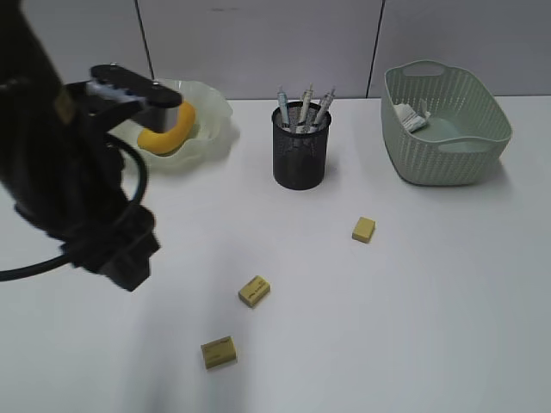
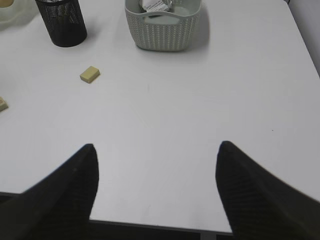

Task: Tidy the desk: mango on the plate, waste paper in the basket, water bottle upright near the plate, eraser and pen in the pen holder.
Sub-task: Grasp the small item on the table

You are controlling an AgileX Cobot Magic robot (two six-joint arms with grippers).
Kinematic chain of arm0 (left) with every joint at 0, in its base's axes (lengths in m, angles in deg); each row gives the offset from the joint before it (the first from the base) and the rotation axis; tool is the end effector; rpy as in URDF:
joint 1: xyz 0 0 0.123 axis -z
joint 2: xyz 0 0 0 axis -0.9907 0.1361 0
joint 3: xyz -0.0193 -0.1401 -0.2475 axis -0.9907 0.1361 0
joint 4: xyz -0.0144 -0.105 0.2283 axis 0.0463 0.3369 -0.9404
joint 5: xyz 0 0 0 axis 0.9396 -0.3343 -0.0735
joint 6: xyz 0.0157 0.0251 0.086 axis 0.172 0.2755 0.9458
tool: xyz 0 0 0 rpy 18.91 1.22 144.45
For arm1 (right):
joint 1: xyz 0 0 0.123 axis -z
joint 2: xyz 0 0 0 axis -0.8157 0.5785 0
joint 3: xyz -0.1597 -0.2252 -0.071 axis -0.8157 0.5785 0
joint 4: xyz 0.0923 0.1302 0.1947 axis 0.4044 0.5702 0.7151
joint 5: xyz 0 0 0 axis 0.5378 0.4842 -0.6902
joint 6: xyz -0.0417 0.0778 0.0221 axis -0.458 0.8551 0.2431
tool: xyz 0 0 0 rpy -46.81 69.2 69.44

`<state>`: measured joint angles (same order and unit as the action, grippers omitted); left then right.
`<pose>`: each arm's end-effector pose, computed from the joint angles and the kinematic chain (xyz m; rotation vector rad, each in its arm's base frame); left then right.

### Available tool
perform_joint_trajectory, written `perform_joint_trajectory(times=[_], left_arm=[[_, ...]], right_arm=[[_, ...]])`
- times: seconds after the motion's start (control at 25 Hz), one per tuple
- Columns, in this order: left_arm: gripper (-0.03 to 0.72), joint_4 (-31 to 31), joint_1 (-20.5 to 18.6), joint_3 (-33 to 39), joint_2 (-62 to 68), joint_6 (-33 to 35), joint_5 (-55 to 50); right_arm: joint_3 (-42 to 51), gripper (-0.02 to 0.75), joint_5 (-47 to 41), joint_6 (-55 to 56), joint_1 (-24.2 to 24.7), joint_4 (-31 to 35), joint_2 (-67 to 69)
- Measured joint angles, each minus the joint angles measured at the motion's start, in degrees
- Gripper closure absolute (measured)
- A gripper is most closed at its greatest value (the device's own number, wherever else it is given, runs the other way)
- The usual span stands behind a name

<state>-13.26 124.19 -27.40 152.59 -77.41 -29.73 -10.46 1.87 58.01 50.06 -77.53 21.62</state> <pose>0.2016 -0.1801 0.2726 0.9842 2.8586 -0.0550 -0.0067 0.0041 0.2802 -0.1327 2.0061 0.0892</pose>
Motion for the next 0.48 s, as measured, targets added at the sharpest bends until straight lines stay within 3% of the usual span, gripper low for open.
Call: perform_joint_trajectory(times=[0.24, 0.48], left_arm=[[0.241, -0.6, 3.8, -11.4, 13.0, -3.5, 0.4], [0.257, -2.7, 5.1, -20.6, 25.8, -3.7, 0.5]], right_arm=[[0.0, 0.165, 0.0, 0.0, 0.0, 0.0, 0.0], [0.0, 0.165, 0.0, 0.0, 0.0, 0.0, 0.0]])
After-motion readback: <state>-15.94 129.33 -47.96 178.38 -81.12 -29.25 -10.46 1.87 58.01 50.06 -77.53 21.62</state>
